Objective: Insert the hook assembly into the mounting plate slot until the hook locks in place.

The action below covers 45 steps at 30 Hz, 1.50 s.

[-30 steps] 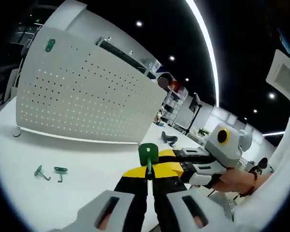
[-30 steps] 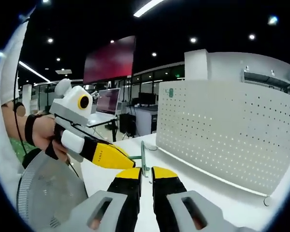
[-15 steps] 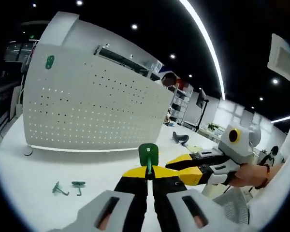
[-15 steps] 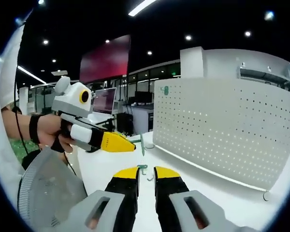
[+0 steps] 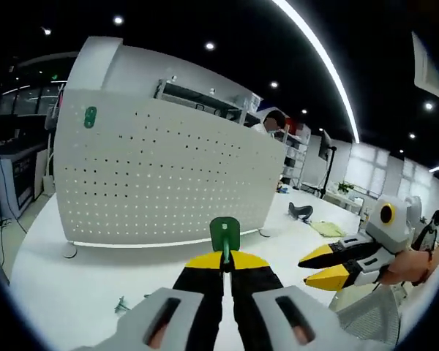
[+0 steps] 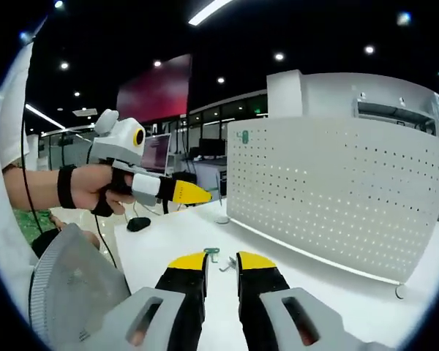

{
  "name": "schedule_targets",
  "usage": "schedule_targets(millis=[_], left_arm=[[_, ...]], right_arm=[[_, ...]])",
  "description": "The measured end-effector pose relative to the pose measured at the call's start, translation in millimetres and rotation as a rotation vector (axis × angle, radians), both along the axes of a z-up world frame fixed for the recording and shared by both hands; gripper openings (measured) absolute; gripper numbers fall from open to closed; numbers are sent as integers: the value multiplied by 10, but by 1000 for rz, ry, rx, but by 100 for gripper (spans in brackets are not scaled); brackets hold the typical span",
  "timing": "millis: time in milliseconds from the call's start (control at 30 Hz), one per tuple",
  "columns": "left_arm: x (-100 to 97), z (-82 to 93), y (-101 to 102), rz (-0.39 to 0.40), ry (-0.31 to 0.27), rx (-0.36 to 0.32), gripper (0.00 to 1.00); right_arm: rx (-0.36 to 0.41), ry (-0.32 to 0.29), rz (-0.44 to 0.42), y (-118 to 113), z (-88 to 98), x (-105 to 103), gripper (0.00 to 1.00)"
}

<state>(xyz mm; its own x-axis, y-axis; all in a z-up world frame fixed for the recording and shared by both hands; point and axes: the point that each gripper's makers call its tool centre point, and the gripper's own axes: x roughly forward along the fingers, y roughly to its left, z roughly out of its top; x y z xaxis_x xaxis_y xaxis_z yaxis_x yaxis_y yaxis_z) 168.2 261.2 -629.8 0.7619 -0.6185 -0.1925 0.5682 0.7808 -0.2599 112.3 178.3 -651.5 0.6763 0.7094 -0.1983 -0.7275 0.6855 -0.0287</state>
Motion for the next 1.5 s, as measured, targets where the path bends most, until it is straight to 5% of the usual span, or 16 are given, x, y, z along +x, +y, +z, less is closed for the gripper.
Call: schedule_targets(millis=[533, 900, 1233, 1500], left_arm=[[342, 99, 233, 86, -25, 21, 2], [624, 148, 437, 188, -44, 47, 2], [854, 253, 713, 275, -71, 133, 2], [962, 284, 783, 302, -88, 177, 2]], right_arm=[[34, 9, -11, -33, -6, -4, 19], [33, 3, -64, -232, 1, -5, 36], [34, 15, -98, -379, 4, -17, 38], [40, -5, -129, -384, -1, -4, 49]])
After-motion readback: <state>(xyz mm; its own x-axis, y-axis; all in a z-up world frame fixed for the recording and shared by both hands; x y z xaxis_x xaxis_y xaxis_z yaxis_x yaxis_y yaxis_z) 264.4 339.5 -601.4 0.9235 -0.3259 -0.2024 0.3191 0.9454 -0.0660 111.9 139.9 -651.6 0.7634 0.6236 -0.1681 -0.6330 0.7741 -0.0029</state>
